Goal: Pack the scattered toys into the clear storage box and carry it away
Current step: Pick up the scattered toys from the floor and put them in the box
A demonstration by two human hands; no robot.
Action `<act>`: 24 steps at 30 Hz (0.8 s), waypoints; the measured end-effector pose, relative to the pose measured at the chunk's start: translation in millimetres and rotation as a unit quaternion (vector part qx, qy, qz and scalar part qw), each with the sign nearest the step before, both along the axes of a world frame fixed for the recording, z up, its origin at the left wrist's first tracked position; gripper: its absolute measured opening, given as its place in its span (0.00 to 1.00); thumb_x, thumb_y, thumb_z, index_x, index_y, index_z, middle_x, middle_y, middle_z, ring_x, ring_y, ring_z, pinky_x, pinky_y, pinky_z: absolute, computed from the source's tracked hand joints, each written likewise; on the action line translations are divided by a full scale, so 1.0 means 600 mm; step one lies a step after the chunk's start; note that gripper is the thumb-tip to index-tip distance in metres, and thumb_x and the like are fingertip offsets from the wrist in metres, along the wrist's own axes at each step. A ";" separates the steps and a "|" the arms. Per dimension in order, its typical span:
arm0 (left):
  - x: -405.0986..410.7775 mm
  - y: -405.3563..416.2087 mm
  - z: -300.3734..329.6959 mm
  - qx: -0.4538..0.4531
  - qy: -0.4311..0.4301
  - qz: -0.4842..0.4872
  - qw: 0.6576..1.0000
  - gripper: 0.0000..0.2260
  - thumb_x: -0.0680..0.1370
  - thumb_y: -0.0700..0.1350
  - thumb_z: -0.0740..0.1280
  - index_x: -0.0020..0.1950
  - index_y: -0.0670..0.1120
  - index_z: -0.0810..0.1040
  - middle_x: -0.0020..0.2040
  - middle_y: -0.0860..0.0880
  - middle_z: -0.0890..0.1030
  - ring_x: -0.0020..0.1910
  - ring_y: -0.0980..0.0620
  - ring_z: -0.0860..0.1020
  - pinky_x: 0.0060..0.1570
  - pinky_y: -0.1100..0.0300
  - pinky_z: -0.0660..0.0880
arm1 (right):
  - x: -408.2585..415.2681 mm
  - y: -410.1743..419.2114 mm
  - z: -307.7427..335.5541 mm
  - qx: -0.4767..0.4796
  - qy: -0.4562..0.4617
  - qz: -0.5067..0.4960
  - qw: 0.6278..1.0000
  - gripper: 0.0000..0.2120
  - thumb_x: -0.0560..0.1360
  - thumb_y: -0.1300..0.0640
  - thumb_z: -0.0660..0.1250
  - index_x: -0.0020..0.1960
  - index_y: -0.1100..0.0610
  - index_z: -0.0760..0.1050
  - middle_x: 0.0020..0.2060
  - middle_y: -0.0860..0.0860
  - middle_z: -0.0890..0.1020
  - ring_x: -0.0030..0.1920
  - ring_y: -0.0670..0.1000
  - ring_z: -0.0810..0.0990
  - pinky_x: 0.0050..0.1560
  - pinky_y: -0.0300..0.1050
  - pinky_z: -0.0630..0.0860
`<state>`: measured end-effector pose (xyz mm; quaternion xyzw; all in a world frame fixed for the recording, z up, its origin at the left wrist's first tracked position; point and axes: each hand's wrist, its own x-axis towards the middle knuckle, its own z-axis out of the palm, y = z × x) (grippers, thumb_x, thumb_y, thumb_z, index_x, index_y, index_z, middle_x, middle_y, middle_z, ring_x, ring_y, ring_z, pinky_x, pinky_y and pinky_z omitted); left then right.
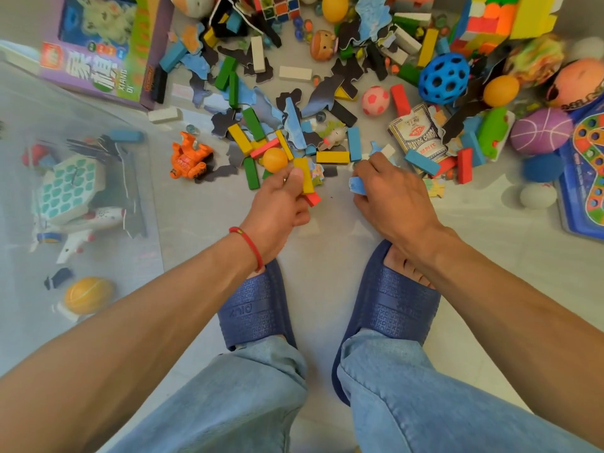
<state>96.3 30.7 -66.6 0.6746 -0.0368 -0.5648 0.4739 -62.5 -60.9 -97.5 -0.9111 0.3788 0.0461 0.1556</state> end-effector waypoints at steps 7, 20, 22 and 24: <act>0.029 -0.008 -0.003 0.059 0.070 0.007 0.996 0.08 0.81 0.43 0.55 0.43 0.45 0.70 0.35 0.45 0.75 0.28 0.52 0.50 0.24 0.63 0.53 | -0.008 -0.059 0.004 0.011 0.021 -0.022 0.999 0.16 0.74 0.68 0.68 0.61 0.61 0.73 0.54 0.59 0.72 0.43 0.63 0.77 0.39 0.56 0.77; 0.027 0.066 0.170 -0.053 0.162 0.091 0.981 0.11 0.83 0.50 0.61 0.47 0.43 0.73 0.33 0.46 0.74 0.30 0.48 0.76 0.42 0.49 0.81 | 0.038 -0.039 0.211 0.533 -0.185 -0.355 0.745 0.09 0.80 0.57 0.68 0.58 0.60 0.75 0.45 0.56 0.81 0.34 0.45 0.83 0.31 0.38 0.73; 0.045 0.102 0.229 -0.110 0.164 0.137 0.971 0.09 0.83 0.46 0.60 0.54 0.41 0.74 0.35 0.45 0.77 0.32 0.49 0.78 0.43 0.50 0.81 | 0.071 -0.032 0.288 0.639 -0.198 -0.341 0.661 0.05 0.80 0.59 0.67 0.53 0.59 0.73 0.44 0.58 0.79 0.33 0.47 0.82 0.28 0.34 0.72; 0.079 0.150 0.285 -0.153 0.146 0.195 0.958 0.07 0.83 0.42 0.60 0.57 0.40 0.74 0.39 0.43 0.79 0.33 0.49 0.79 0.44 0.50 0.82 | 0.126 -0.014 0.365 0.702 -0.168 -0.280 0.633 0.04 0.80 0.60 0.66 0.52 0.59 0.71 0.44 0.60 0.78 0.32 0.48 0.80 0.28 0.34 0.73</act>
